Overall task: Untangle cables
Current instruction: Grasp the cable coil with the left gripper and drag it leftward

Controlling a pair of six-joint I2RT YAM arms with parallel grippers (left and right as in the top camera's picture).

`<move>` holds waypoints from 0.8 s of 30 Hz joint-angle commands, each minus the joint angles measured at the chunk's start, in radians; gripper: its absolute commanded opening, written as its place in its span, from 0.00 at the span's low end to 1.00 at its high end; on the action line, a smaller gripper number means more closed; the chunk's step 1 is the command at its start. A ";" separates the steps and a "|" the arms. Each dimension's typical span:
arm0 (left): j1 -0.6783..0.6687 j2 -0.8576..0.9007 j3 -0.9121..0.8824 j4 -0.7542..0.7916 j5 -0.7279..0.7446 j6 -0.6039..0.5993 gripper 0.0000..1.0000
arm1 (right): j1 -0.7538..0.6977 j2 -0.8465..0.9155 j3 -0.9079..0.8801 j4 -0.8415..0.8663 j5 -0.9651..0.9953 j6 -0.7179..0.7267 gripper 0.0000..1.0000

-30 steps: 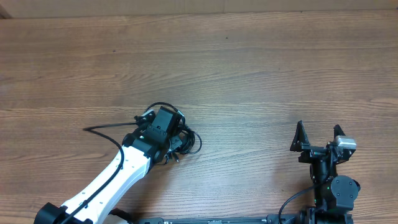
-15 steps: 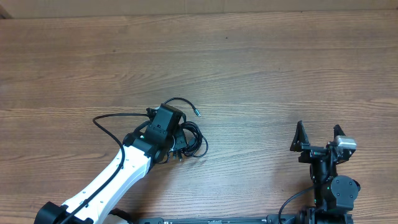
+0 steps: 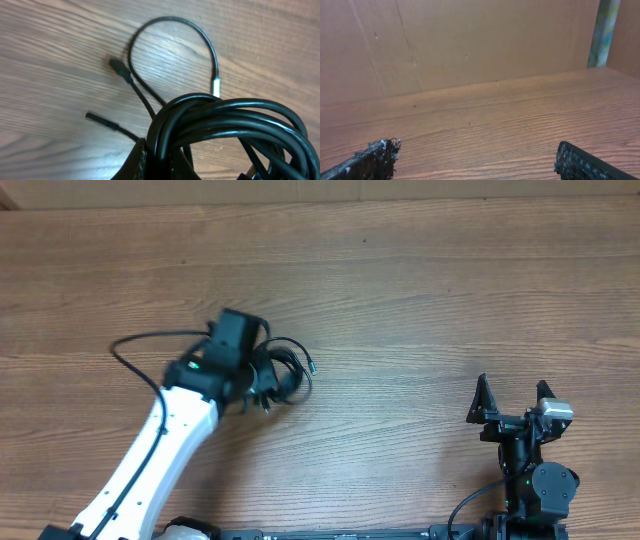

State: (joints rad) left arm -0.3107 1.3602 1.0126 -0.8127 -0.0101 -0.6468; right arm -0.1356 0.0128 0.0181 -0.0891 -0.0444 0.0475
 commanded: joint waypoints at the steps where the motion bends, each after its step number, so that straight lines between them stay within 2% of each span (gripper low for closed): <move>1: 0.076 -0.003 0.120 -0.106 0.004 -0.054 0.04 | 0.005 -0.010 -0.010 0.007 0.009 -0.008 1.00; 8: 0.087 -0.003 0.136 -0.172 0.050 -0.215 0.04 | 0.006 -0.010 -0.010 0.007 0.009 -0.008 1.00; 24: 0.086 -0.001 0.135 -0.187 0.082 -0.214 0.04 | 0.006 -0.010 -0.010 0.007 0.009 -0.008 1.00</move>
State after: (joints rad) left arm -0.2211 1.3598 1.1221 -0.9997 0.0536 -0.8398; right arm -0.1352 0.0128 0.0181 -0.0883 -0.0444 0.0475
